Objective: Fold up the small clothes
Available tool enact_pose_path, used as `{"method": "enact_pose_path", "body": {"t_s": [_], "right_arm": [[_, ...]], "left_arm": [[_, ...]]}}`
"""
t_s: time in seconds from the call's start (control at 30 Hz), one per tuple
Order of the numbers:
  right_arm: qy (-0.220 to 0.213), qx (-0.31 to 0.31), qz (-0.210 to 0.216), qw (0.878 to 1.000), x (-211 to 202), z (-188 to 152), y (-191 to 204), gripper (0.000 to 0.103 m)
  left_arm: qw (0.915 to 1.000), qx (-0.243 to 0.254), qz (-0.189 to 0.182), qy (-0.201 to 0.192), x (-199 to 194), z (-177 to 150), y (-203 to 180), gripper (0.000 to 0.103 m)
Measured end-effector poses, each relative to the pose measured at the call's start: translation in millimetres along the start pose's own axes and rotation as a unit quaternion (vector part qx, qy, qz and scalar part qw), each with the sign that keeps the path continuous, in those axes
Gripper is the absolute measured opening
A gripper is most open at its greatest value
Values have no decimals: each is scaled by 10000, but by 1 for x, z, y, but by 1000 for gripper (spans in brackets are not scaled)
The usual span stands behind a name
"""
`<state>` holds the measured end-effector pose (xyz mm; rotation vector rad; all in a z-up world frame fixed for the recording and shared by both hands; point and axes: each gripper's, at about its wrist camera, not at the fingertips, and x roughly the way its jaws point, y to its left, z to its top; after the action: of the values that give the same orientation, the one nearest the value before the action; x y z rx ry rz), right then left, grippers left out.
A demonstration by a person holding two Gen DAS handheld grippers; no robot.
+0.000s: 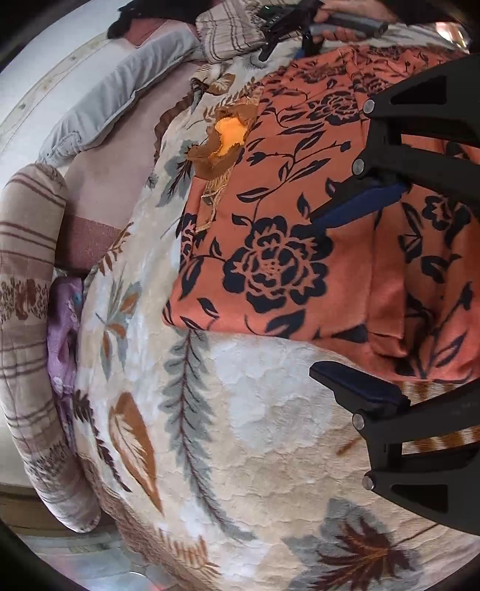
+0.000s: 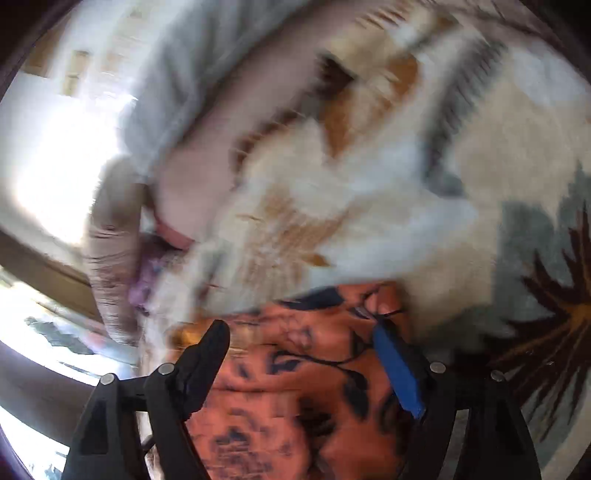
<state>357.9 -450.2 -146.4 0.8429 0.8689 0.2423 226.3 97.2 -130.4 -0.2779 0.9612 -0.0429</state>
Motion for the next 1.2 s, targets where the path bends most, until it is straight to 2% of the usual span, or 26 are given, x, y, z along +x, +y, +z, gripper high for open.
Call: {"method": "enact_pose_path", "body": {"t_s": [0.07,0.13,0.2,0.27,0.33,0.37,0.43,0.47,0.57,0.67,0.73,0.93,1.0,1.07,1.1,1.2], "right_arm": [[-324,235,171,9991,-19,-3,6,82],[-443,2,274,9986,-40,-13,26,82],[-280,-306,728,9965,-61,-40,47,83],[119,-581,906,9941,-66,-72,55,85],[575,-608,627,9945,-53,-100,47,87],[800,-575,292,9947,-39,-108,36,86],[543,-420,374,9969,-46,-113,31,85],[498,-366,271,9977,-57,-114,40,87],[271,-923,378,9946,-92,-134,77,87],[251,-1180,396,9919,-122,-171,90,87],[263,-1130,165,9931,-130,-201,82,87],[402,-262,-196,9987,-162,-275,14,87],[374,49,-21,9993,-168,-283,-3,87],[313,310,-101,9990,-178,-281,-10,87],[221,312,-204,9991,-185,-280,-9,87],[94,96,23,9999,-203,-281,-2,87]], "left_arm": [[9999,-96,-79,-79,-13,-5,7,75],[9997,-145,-22,-216,-29,-12,15,75],[9993,-241,-25,-273,-42,-20,24,75],[9990,-355,-42,-264,-52,-30,31,75],[9988,-450,-30,-214,-61,-43,39,75],[9985,-511,-34,-192,-65,-50,41,75],[9980,-606,-86,-162,-78,-62,46,75],[9976,-651,-113,-213,-88,-70,48,75],[9969,-722,-98,-305,-110,-92,55,76],[9966,-795,-159,-172,-118,-118,60,76],[9966,-809,-141,-16,-118,-135,63,76],[9975,-636,-71,290,-121,-173,63,76],[9984,-472,-12,301,-123,-180,61,76],[9986,-409,46,326,-128,-184,58,76],[9985,-460,-18,309,-131,-185,57,76],[9984,-487,-116,268,-137,-192,56,76]]}}
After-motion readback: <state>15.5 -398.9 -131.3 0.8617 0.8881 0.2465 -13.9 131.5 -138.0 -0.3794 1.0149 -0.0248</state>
